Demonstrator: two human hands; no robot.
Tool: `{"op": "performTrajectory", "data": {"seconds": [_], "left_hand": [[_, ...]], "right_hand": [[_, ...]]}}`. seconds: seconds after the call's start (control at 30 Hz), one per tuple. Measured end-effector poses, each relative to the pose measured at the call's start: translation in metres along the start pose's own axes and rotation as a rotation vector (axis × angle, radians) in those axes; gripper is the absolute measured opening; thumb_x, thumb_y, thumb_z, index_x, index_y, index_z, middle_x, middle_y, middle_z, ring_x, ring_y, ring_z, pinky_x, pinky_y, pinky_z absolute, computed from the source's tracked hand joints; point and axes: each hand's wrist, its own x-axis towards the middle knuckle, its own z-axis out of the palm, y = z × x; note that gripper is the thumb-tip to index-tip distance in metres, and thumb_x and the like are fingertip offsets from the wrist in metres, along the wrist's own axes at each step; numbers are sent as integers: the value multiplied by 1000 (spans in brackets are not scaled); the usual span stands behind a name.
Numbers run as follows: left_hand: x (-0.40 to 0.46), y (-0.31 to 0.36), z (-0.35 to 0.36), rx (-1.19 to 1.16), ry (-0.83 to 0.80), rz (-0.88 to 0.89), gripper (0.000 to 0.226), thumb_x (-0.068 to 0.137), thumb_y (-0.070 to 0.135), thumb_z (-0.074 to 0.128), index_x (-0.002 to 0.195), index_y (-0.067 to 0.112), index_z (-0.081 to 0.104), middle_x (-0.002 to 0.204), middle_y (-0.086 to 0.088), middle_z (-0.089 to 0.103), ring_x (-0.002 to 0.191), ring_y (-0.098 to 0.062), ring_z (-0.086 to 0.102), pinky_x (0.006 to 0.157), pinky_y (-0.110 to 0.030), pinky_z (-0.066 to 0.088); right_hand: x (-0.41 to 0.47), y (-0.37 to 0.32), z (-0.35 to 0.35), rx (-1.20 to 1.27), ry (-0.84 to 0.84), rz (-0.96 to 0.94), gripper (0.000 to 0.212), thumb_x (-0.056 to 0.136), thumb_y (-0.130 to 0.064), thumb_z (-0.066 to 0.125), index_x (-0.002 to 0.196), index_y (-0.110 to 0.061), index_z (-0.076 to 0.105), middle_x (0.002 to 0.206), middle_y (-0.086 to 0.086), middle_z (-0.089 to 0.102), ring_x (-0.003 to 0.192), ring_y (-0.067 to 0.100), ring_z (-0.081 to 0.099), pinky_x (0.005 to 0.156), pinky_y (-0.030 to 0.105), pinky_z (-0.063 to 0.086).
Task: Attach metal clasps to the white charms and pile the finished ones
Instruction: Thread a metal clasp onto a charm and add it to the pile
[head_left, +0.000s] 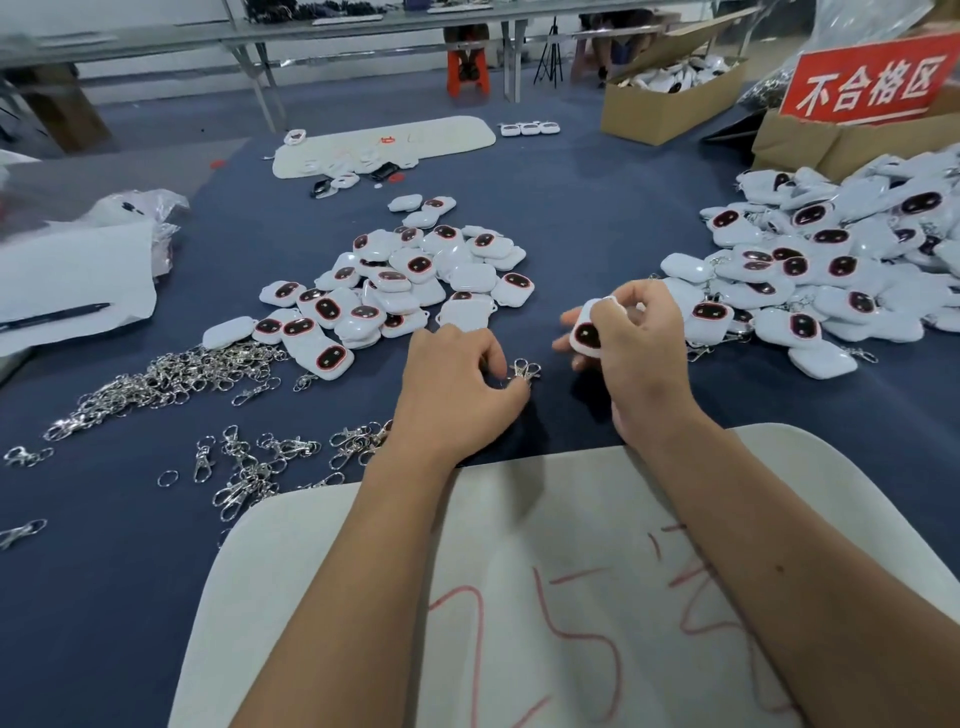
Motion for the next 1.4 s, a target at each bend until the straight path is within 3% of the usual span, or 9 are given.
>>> {"op": "performTrajectory", "data": {"seconds": [0.3, 0.47, 0.67, 0.87, 0.93, 1.03, 1.2, 1.3, 1.4], "left_hand": [[-1, -4, -6, -24, -108, -24, 12, 83, 18, 62, 77, 29, 62, 91, 5, 63, 97, -21, 49, 85, -33, 43], [-1, -4, -2, -1, -77, 0, 12, 86, 35, 74, 85, 30, 63, 93, 9, 57, 96, -17, 45, 79, -29, 36], [1, -6, 0, -86, -67, -21, 20, 87, 27, 77, 78, 33, 60, 91, 11, 61, 96, -16, 51, 78, -30, 41], [3, -5, -1, -377, 96, -76, 18, 86, 12, 76, 78, 24, 66, 71, 5, 66, 65, -8, 59, 63, -19, 46], [3, -3, -3, -488, 119, -85, 16, 86, 10, 76, 80, 22, 68, 70, -2, 67, 67, -22, 63, 65, -28, 51], [2, -1, -4, -596, 150, -115, 14, 85, 10, 78, 80, 21, 71, 73, -8, 71, 73, -31, 69, 71, -38, 58], [2, -1, -4, -648, 159, -137, 12, 86, 4, 75, 83, 15, 71, 70, -9, 72, 72, -29, 72, 75, -42, 59], [1, -3, -5, -708, 146, -116, 13, 86, -1, 73, 84, 11, 71, 66, -4, 72, 66, -16, 72, 70, -25, 56], [2, -2, -6, -746, 161, -116, 12, 85, -1, 76, 83, 11, 71, 67, -6, 72, 66, -16, 71, 70, -22, 56]], "right_hand": [[-4, 3, 3, -278, -122, -151, 10, 88, -21, 66, 79, -24, 66, 52, -3, 59, 48, 13, 56, 49, 26, 44], [-6, 2, 3, -314, -139, -153, 17, 84, -15, 59, 85, -24, 74, 63, -4, 67, 56, 13, 57, 54, 29, 45], [-7, 2, 3, -335, -139, -147, 20, 87, -11, 60, 85, -25, 74, 65, -5, 68, 57, 7, 58, 55, 25, 44], [-9, -1, 4, -422, -227, -205, 26, 91, -8, 63, 99, -27, 79, 86, -6, 75, 66, 19, 62, 69, 33, 55], [-10, -2, 5, -483, -316, -268, 29, 92, -5, 65, 109, -24, 79, 83, -24, 73, 68, 0, 63, 77, 20, 51], [-12, -1, 4, -570, -421, -316, 27, 94, -5, 66, 111, -21, 80, 62, -40, 57, 62, -13, 58, 67, 4, 39], [-13, -3, 5, -529, -423, -336, 34, 94, -10, 72, 124, -25, 73, 105, -17, 77, 60, -4, 58, 70, 14, 44], [-13, -1, 5, -502, -447, -303, 20, 94, -12, 74, 109, -23, 79, 87, -13, 78, 67, -2, 65, 72, 20, 54], [-12, 1, 5, -479, -404, -283, 12, 92, -13, 76, 99, -22, 81, 79, -8, 78, 66, 3, 65, 70, 23, 56]]}}
